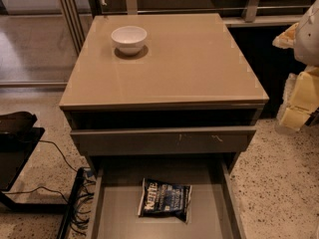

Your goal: Pick blue chip bag from middle drawer and place on counter

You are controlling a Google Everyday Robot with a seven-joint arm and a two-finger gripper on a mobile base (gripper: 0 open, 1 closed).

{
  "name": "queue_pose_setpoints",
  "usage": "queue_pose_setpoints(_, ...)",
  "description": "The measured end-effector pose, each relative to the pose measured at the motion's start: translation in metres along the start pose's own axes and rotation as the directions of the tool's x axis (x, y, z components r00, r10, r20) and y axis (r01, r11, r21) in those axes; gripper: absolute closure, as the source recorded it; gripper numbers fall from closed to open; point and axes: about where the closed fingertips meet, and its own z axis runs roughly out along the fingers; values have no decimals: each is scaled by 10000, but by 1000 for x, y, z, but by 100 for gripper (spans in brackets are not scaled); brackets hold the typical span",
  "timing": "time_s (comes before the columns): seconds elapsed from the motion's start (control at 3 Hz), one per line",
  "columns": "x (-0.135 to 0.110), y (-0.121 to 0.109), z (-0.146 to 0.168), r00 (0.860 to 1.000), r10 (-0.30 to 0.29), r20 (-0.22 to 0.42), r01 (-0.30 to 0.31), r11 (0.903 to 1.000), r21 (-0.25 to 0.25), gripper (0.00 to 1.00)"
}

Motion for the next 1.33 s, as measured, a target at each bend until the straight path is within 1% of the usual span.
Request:
queue_pose_setpoints(0.33,0,0,0,10000,-1,1,1,10000,1,0)
queue_pose_setpoints(0.67,-14,2,3,9956,-445,820,437,9990,112,0)
queue_pose_setpoints(1.0,-32,18,44,9678,-991,2312,1044,9945,-108,0)
queue_pose_setpoints(1.33,-42,37,106,9326,-1249,3388,1426,9894,-279,0)
